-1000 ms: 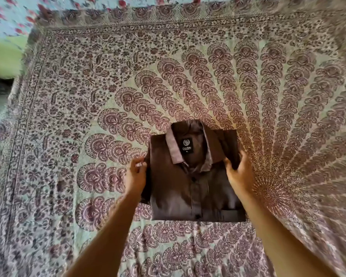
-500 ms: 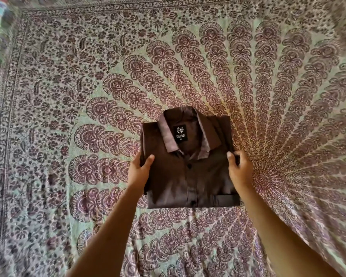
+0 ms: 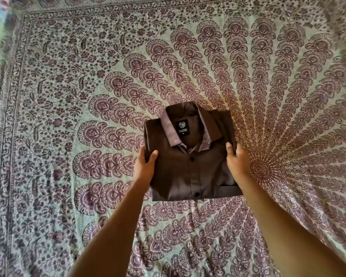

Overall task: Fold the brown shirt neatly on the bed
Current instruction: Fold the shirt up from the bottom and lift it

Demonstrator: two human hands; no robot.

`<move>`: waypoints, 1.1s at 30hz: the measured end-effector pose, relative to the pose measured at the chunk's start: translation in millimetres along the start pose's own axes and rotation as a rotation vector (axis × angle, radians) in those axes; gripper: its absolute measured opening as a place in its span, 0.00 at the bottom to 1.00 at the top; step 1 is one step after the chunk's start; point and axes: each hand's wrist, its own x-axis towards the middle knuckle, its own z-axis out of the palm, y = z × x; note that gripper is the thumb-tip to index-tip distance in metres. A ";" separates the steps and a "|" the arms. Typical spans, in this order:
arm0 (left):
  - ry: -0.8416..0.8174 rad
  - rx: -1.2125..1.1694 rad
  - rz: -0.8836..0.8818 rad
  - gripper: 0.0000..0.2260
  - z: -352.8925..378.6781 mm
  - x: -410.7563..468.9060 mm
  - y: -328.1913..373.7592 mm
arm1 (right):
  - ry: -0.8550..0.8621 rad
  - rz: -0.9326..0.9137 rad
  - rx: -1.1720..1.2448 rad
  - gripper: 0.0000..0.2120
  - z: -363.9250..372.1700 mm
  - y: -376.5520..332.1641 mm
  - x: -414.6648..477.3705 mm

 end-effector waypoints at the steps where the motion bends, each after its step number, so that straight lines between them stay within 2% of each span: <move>1: 0.025 0.008 0.014 0.17 -0.7 -1.5 -1.1 | 0.032 -0.025 -0.004 0.17 -0.3 -2.4 -3.9; 6: 0.052 -0.033 0.121 0.11 -13.1 -13.0 7.2 | 0.198 -0.156 -0.006 0.23 -8.4 -14.5 -27.4; 11: 0.062 -0.019 0.215 0.09 -53.0 -50.4 23.6 | 0.260 -0.170 0.072 0.17 -26.7 -43.9 -79.4; 14: 0.084 0.004 0.262 0.11 -88.3 -77.1 28.4 | 0.247 -0.130 0.099 0.19 -30.5 -65.3 -115.3; 19: 0.153 0.004 0.301 0.12 -154.9 -136.8 20.9 | 0.205 -0.177 0.151 0.15 -38.7 -109.7 -195.9; 22: 0.208 0.029 0.306 0.14 -202.3 -177.1 0.4 | 0.169 -0.244 0.188 0.23 -35.6 -125.7 -252.9; 25: 0.265 0.031 0.289 0.19 -251.2 -218.2 -24.4 | 0.058 -0.210 0.207 0.21 -28.7 -140.1 -311.1; 29: 0.359 0.049 0.252 0.18 -319.5 -262.3 -63.2 | 0.026 -0.315 0.225 0.18 -1.9 -162.1 -383.1; 33: 0.453 0.069 0.189 0.19 -396.2 -274.3 -106.5 | -0.035 -0.357 0.223 0.20 46.1 -200.4 -437.3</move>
